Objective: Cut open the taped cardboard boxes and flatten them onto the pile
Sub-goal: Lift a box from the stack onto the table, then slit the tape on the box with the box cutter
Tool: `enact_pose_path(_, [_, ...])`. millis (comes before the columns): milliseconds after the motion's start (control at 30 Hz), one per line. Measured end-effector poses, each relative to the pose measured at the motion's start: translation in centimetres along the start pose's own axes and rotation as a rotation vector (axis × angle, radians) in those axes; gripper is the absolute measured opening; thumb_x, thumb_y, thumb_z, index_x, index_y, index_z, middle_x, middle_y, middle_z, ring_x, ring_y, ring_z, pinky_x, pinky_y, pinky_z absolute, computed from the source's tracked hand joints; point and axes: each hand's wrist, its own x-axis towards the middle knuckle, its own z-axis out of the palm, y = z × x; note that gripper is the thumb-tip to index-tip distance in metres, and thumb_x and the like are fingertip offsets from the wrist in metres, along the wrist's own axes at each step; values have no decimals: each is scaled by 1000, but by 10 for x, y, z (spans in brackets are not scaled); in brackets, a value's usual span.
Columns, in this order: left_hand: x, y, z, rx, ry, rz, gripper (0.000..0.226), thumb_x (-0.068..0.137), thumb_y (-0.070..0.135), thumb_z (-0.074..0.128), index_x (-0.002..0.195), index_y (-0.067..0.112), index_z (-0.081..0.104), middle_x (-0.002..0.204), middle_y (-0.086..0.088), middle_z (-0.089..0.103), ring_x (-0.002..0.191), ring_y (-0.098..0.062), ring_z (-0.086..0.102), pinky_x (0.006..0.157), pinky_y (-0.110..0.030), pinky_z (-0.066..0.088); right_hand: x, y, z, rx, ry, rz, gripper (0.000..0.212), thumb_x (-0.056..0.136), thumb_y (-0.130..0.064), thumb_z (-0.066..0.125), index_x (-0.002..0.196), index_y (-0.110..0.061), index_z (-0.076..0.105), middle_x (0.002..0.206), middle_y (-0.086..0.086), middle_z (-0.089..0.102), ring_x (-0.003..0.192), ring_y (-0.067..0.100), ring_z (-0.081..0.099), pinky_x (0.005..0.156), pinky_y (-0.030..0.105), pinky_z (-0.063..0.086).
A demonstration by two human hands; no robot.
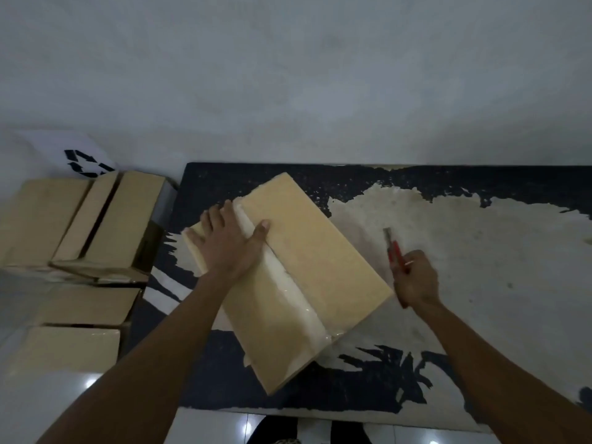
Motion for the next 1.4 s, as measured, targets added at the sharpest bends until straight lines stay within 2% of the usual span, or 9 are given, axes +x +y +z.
enact_pose_path(100, [0,-6,-5,-44,29,21,55,101,48,39,148,22,33,151,-9,38,143,-32,28,117,-63,10,-1,-41,-26,157,15,-101,17,99,-18,58,109,-11,47,95,12,65,64,23,68,49,29,52])
enact_pose_path(167, [-3,-10,-11,-54,40,31,43,102,39,40,143,24,42,143,-8,47,135,-32,38,116,-55,19,-11,-75,-38,184,-23,-210,17,99,-16,57,110,-12,45,94,7,64,61,16,67,45,18,47])
enact_pose_path(233, [-7,-12,-15,-68,46,14,39,100,40,44,137,27,50,136,-3,53,127,-29,44,109,-49,26,-28,-110,-40,194,-69,-335,15,98,-14,57,107,-12,45,90,3,65,56,11,65,43,16,46])
enact_pose_path(300, [-11,-15,-18,-98,61,-6,38,95,45,52,130,31,56,128,2,57,120,-24,48,105,-47,31,-49,-140,-31,190,-125,-452,15,98,-12,56,107,-11,45,87,3,66,53,11,63,45,25,50])
enact_pose_path(433, [-12,-29,-15,-292,63,-44,37,89,49,64,122,31,68,117,6,64,111,-20,56,103,-48,38,-93,-175,19,-70,-186,-620,33,99,-16,50,131,-22,43,91,2,66,73,21,63,64,36,51])
enact_pose_path(500, [-13,-34,-12,-350,99,-62,33,92,48,63,120,33,69,114,6,66,105,-17,59,102,-48,41,-109,-182,43,-223,-202,-614,46,99,-17,49,141,-28,36,106,4,65,89,27,62,80,42,52])
enact_pose_path(600, [-14,-34,-11,-363,133,-94,30,93,45,61,121,36,68,114,8,66,104,-15,59,102,-42,37,-119,-185,59,-381,-220,-558,54,99,-18,48,147,-31,28,115,7,61,101,29,59,89,44,48])
enact_pose_path(900, [-16,-28,-12,-310,111,-111,34,94,45,59,127,37,64,122,10,63,111,-16,52,100,-41,31,-118,-193,62,-510,-224,-534,56,99,-16,41,149,-35,25,118,11,59,104,34,56,82,40,39])
enact_pose_path(1400, [-15,-28,-13,-302,109,-103,35,95,45,59,129,36,62,126,9,62,113,-15,51,99,-40,33,-115,-191,66,-478,-199,-587,56,101,-21,38,152,-36,23,104,7,66,91,30,63,83,45,53])
